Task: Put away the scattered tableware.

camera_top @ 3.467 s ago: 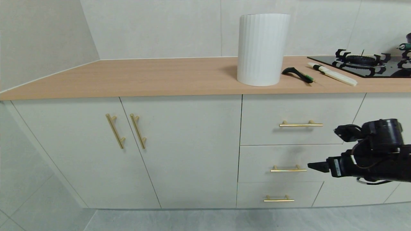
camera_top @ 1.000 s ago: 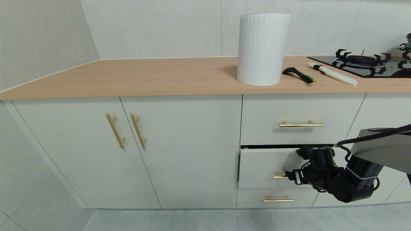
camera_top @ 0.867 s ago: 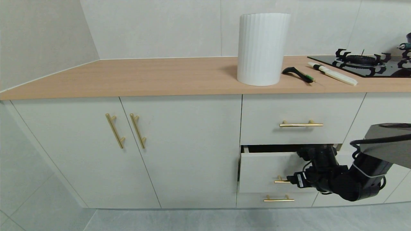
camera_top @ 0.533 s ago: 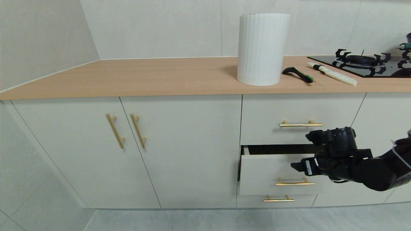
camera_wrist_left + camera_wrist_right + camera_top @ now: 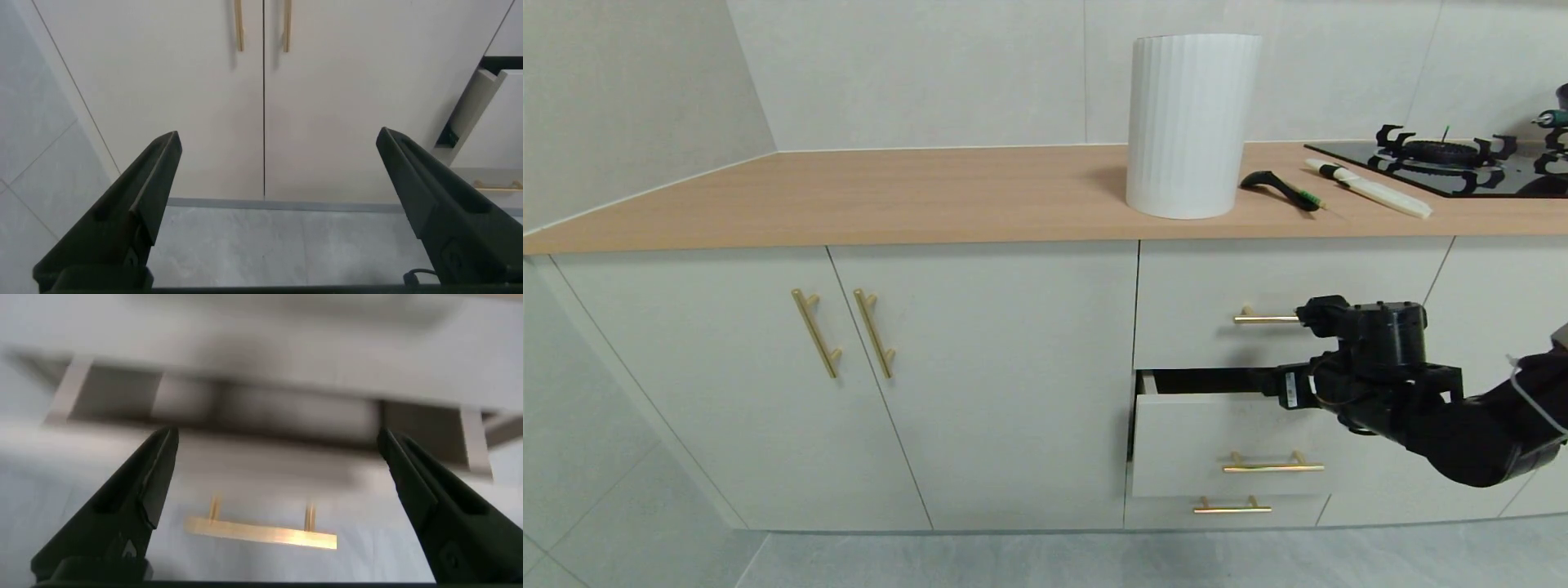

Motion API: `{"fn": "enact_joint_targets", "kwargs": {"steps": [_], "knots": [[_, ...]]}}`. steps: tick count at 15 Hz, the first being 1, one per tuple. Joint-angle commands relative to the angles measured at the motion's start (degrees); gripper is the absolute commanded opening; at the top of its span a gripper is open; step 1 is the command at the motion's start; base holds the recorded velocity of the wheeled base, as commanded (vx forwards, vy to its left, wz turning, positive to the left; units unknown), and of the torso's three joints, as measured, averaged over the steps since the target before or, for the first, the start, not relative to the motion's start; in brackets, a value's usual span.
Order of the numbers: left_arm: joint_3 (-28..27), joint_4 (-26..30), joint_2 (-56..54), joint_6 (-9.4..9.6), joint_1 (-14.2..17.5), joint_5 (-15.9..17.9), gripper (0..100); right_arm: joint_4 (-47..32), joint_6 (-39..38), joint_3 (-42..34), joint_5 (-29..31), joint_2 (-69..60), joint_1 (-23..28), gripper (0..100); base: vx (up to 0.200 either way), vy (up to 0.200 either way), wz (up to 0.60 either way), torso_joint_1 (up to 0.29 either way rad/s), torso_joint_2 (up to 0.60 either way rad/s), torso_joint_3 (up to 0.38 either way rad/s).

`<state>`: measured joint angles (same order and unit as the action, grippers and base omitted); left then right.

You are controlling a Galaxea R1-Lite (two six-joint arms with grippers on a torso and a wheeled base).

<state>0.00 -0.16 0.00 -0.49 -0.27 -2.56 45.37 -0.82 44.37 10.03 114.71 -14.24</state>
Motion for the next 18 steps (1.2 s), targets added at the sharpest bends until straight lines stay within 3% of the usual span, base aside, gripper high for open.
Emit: {"fn": "enact_joint_targets", "kwargs": {"steps": [1, 10, 18], "knots": [[0.0, 0.0, 0.0, -0.04, 0.0, 0.0, 100, 2.4, 0.0, 0.6, 0.8, 6.4, 0.5, 100, 0.0, 0.0, 0.0, 0.0, 0.0, 0.0], [0.0, 0.1, 0.0, -0.04, 0.0, 0.0, 100, 3.1, -1.6, 2.1, 0.8, 8.9, 1.3, 100, 0.0, 0.0, 0.0, 0.0, 0.0, 0.0], [0.0, 0.0, 0.0, -0.04, 0.0, 0.0, 100, -10.7, -1.6, 1.8, -0.5, 0.4, 1.2, 100, 0.0, 0.0, 0.0, 0.0, 0.0, 0.0]]}}
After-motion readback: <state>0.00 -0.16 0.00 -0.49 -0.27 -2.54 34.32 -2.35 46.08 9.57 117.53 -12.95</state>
